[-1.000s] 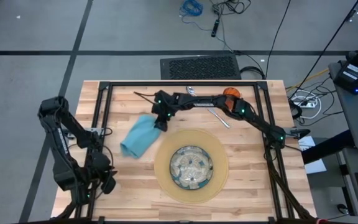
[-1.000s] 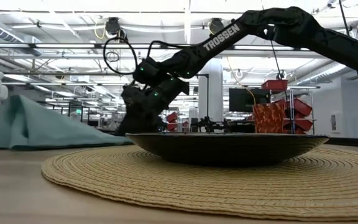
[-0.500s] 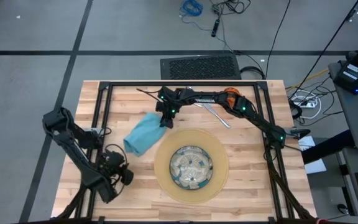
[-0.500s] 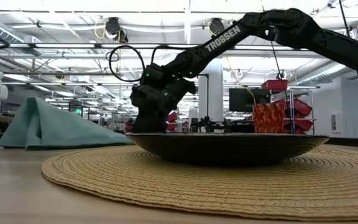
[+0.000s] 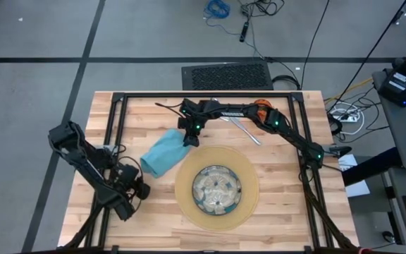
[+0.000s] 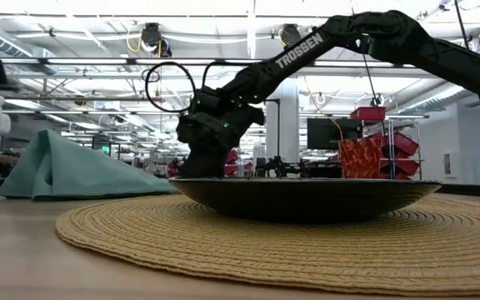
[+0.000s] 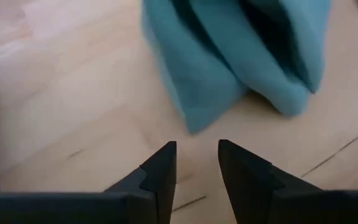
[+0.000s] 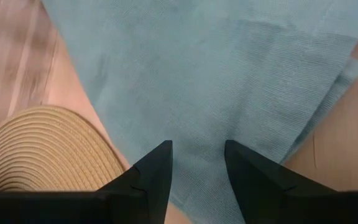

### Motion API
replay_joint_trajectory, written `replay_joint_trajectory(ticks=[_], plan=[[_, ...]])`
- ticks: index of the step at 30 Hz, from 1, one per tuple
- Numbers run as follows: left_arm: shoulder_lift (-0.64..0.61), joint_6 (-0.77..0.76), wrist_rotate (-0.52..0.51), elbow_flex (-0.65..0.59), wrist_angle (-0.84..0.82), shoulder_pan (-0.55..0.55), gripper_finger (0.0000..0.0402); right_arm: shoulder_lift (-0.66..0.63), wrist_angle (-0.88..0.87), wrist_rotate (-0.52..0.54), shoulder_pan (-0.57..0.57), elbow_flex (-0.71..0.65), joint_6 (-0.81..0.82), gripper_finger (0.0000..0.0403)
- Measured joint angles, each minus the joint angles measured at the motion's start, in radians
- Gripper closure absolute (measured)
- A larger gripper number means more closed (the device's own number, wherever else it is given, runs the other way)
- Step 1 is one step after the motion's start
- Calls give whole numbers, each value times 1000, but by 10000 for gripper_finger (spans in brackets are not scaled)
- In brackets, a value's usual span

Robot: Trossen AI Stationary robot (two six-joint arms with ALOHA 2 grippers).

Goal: Set table place
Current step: Put the blue napkin to the left of the brown mat

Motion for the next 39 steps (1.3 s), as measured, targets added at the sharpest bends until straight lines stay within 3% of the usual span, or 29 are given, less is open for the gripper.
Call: replay_joint_trajectory(ticks=[4, 7, 15, 18, 23, 34, 39], plan=[[0, 4, -24, -85, 127, 19, 294, 0, -1, 1, 0, 0, -6, 261], [-7, 27, -119, -145, 247, 21, 294, 0, -1, 0, 0, 0, -10, 261], [-16, 70, -239, -170, 377, 66, 295, 0, 5, -1, 0, -1, -18, 261], [-17, 98, -251, -187, 424, 71, 315, 0, 11, -1, 1, -2, -17, 261], [-17, 165, -291, -200, 583, 49, 392, 0, 17, -2, 1, -2, -14, 261], [-17, 294, -441, -201, 867, 56, 401, -17, 10, -54, 4, -6, -6, 261], [13, 402, -450, -200, 1049, 109, 401, -53, 6, -52, 4, -7, -2, 261]])
